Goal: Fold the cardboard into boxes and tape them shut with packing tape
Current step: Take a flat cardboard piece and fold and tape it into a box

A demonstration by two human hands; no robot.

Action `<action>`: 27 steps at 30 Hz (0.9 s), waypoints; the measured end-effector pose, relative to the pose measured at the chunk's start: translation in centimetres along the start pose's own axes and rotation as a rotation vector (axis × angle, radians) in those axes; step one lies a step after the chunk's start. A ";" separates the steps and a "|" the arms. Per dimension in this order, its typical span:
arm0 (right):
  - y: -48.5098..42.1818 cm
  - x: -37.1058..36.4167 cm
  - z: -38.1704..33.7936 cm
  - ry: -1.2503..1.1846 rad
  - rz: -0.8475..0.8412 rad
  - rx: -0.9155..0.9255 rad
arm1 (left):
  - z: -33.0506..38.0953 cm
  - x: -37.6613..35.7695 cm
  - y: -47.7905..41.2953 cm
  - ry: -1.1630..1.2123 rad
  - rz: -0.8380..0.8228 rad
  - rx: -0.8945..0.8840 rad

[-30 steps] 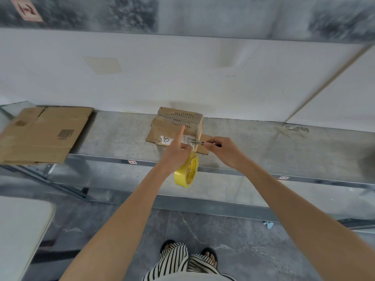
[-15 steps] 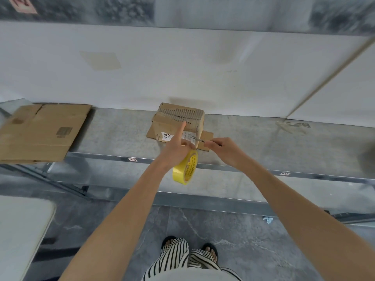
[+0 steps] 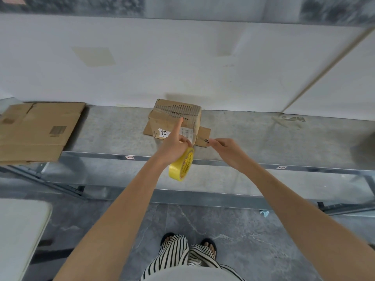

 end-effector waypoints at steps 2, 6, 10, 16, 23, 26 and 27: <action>-0.1 -0.4 -0.4 0.002 -0.012 0.007 | 0.0 0.0 0.0 0.004 0.001 -0.005; -0.2 -0.5 -1.3 0.003 0.002 0.018 | -0.1 -0.1 -0.1 0.013 -0.007 -0.006; -0.3 0.1 -1.8 -0.001 0.056 0.042 | -0.4 0.0 -0.3 0.007 -0.002 -0.004; -0.5 0.1 -1.2 -0.022 0.018 0.034 | -0.2 -0.1 0.0 -0.028 -0.016 -0.031; -1.3 2.5 3.5 0.101 0.149 -0.012 | -0.2 0.0 -0.2 -0.145 -0.013 -0.054; -1.8 3.7 5.2 0.310 0.275 0.006 | -0.2 -0.1 -0.2 -0.157 -0.019 -0.064; -1.8 3.8 5.5 0.370 0.292 0.011 | -0.2 -0.1 -0.2 -0.157 -0.020 -0.070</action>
Point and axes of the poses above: each hand's wrist, its own y-axis away from the middle knuckle, its own x-axis out of the back of the hand, z = x × y, the point moved 10 cm from there along -y, towards the middle knuckle, and after that the axes turned 2 degrees about y, right-handed, at the moved point
